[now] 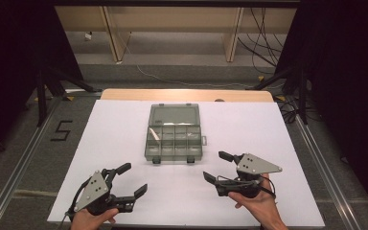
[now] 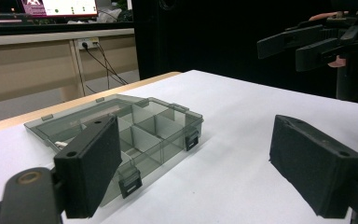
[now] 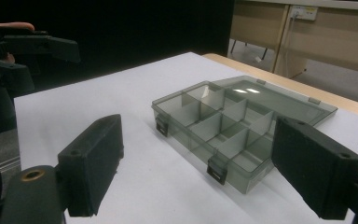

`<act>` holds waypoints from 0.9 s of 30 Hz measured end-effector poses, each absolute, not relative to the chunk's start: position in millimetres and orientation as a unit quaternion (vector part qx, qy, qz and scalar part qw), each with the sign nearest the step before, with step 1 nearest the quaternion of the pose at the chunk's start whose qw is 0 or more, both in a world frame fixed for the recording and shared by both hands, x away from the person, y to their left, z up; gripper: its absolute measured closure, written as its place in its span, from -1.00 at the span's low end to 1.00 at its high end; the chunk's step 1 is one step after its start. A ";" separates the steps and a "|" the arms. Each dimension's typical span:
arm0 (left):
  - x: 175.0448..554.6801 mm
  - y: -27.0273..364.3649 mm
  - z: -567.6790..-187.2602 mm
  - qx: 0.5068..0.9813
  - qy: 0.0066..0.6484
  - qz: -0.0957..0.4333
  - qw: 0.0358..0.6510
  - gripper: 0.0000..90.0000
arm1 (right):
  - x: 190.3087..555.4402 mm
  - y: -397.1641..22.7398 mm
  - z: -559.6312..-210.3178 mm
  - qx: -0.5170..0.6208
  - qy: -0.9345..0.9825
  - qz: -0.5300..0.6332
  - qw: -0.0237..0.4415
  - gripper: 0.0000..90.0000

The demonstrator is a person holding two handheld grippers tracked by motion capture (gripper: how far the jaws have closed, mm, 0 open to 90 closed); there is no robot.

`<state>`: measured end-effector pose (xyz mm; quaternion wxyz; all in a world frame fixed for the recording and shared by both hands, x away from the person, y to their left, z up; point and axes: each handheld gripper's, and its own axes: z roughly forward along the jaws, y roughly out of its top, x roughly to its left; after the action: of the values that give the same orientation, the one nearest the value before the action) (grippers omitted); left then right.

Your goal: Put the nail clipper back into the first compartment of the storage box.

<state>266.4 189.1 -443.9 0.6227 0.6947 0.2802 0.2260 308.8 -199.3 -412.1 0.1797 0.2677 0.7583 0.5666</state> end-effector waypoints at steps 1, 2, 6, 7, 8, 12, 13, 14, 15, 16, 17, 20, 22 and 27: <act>266.4 189.1 -443.9 0.695 0.280 0.226 0.623 -0.64 | 308.4 -200.3 -412.3 0.264 0.760 0.565 0.183 -0.61; 266.4 188.9 -443.8 0.694 0.280 0.225 0.624 -0.64 | 307.0 -200.4 -412.6 0.268 0.759 0.565 0.182 -0.61; 266.8 188.6 -444.6 0.696 0.281 0.225 0.621 -0.64 | 303.6 -201.8 -413.3 0.266 0.762 0.563 0.180 -0.62; 266.8 188.6 -444.6 0.696 0.281 0.225 0.621 -0.64 | 304.7 -202.4 -414.2 0.257 0.760 0.567 0.190 -0.62; 266.7 188.7 -444.4 0.696 0.281 0.226 0.621 -0.64 | 303.2 -202.8 -414.5 0.263 0.761 0.563 0.185 -0.63; 266.9 189.7 -443.9 0.694 0.280 0.226 0.623 -0.64 | 301.0 -204.3 -415.5 0.267 0.763 0.561 0.179 -0.64; 266.6 189.7 -443.9 0.694 0.280 0.226 0.624 -0.64 | 301.3 -205.5 -417.0 0.265 0.759 0.567 0.183 -0.64; 266.6 189.5 -443.8 0.693 0.280 0.226 0.625 -0.64 | 301.8 -205.9 -418.2 0.262 0.755 0.570 0.192 -0.64; 266.6 189.5 -443.8 0.693 0.280 0.226 0.625 -0.64 | 300.2 -206.5 -418.8 0.267 0.758 0.566 0.182 -0.64; 266.6 189.0 -443.8 0.692 0.281 0.225 0.626 -0.64 | 298.8 -207.4 -419.5 0.272 0.760 0.561 0.182 -0.64; 266.6 188.9 -443.7 0.691 0.282 0.225 0.626 -0.64 | 298.2 -208.5 -420.4 0.270 0.763 0.559 0.178 -0.64; 266.6 188.9 -443.7 0.691 0.281 0.225 0.626 -0.64 | 296.6 -212.3 -422.2 0.270 0.764 0.555 0.190 -0.64; 266.3 189.0 -443.7 0.691 0.281 0.225 0.627 -0.64 | 295.0 -214.5 -423.1 0.272 0.761 0.560 0.182 -0.64; 266.5 188.8 -444.0 0.690 0.279 0.225 0.629 -0.64 | 290.4 -220.0 -426.6 0.280 0.758 0.557 0.194 -0.64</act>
<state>266.5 188.8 -444.0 0.6293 0.6895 0.2793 0.2247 290.4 -220.0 -426.6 0.1937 0.2800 0.7578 0.5566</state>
